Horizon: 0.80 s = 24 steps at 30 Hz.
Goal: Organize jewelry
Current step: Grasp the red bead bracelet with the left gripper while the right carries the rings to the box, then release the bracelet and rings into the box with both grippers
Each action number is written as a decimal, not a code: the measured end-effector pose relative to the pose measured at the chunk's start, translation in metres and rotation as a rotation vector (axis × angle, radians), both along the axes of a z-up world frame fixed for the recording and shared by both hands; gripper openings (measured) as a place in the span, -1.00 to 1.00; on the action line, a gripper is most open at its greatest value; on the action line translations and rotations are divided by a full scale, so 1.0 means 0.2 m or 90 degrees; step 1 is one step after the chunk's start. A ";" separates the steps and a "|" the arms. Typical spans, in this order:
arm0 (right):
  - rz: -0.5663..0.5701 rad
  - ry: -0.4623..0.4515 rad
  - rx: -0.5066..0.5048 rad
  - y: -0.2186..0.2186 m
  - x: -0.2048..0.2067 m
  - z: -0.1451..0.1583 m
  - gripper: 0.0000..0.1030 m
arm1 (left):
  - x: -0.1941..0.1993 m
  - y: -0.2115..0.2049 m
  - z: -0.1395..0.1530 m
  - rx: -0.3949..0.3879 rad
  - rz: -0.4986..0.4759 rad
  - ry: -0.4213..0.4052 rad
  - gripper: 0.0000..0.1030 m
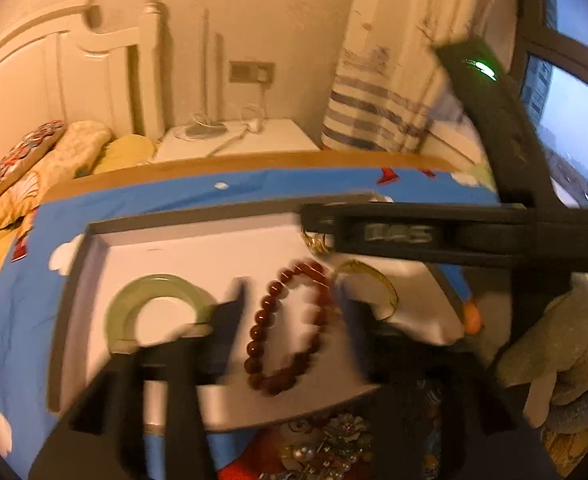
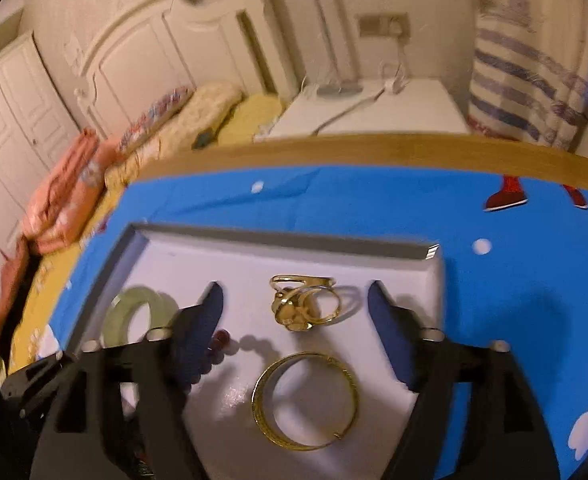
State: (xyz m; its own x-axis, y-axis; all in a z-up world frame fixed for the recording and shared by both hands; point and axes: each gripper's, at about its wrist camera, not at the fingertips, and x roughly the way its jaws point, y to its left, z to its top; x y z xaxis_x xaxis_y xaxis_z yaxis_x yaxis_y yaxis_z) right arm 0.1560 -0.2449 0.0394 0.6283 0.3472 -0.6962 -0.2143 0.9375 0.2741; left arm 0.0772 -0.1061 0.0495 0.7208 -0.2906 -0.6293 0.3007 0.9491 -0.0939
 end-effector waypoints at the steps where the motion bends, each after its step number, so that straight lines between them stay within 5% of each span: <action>1: -0.002 -0.013 0.010 -0.04 -0.04 0.03 0.42 | -0.03 0.04 0.03 -0.006 0.017 -0.015 0.30; 7: -0.001 -0.080 0.025 -0.22 -0.34 0.11 0.42 | -0.23 0.32 0.12 0.023 0.128 -0.060 0.87; 15: -0.037 -0.044 0.032 -0.37 -0.57 -0.01 0.42 | -0.51 0.68 0.02 0.042 0.233 -0.009 0.95; 24: -0.027 -0.026 0.019 -0.30 -0.70 -0.08 0.42 | -0.74 0.79 -0.09 -0.006 0.238 0.013 0.95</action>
